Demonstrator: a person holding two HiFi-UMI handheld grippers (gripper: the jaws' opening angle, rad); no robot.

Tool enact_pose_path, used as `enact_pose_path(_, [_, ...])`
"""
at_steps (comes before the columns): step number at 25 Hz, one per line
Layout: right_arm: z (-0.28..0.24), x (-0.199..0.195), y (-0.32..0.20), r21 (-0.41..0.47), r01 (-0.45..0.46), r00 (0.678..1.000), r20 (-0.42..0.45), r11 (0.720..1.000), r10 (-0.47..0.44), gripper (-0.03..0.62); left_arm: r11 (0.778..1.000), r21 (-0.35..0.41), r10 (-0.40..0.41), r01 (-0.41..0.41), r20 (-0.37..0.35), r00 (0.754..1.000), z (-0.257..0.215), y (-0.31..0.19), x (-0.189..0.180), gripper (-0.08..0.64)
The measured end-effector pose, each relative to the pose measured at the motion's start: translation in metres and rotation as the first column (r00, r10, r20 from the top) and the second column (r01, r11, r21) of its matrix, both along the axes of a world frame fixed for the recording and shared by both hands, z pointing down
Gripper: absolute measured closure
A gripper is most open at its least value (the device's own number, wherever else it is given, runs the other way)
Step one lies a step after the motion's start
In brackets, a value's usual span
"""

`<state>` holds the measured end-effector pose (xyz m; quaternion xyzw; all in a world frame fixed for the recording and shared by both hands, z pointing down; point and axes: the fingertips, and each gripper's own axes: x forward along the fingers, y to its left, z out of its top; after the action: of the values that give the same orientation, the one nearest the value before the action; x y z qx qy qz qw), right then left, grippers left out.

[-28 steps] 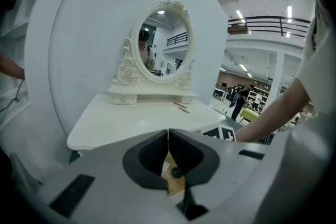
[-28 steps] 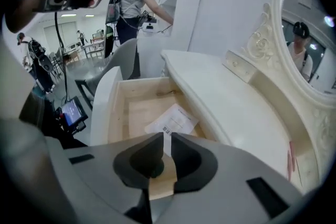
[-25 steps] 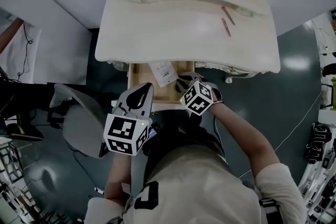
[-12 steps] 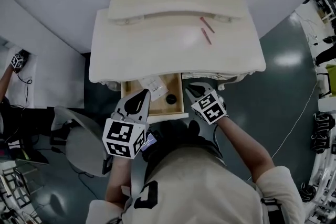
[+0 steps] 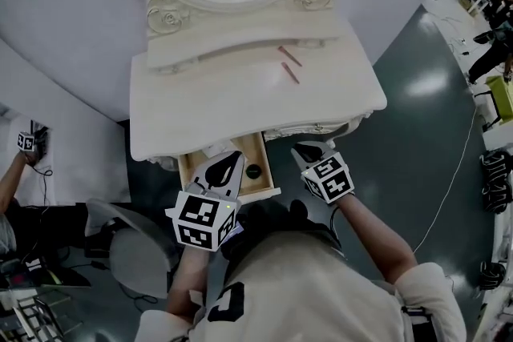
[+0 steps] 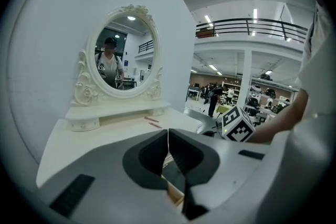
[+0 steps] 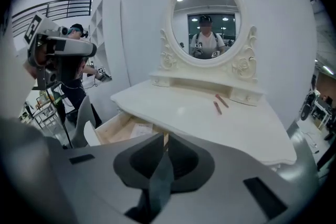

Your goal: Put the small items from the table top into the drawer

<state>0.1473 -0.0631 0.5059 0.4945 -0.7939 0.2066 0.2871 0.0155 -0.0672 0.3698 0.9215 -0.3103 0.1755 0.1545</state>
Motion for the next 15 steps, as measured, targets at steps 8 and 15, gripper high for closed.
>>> enact_pose_path(8, [-0.007, 0.025, -0.004, -0.008, -0.053, 0.998, -0.018, 0.999, 0.053, 0.56, 1.0, -0.007, 0.025, -0.025, -0.008, 1.0, 0.001, 0.002, 0.016, 0.503])
enact_pose_path(15, [-0.009, 0.05, -0.046, 0.011, -0.025, 1.0, 0.006, 1.0, 0.025, 0.56, 0.996, -0.03, -0.082, 0.082, 0.027, 0.996, 0.007, -0.008, 0.018, 0.503])
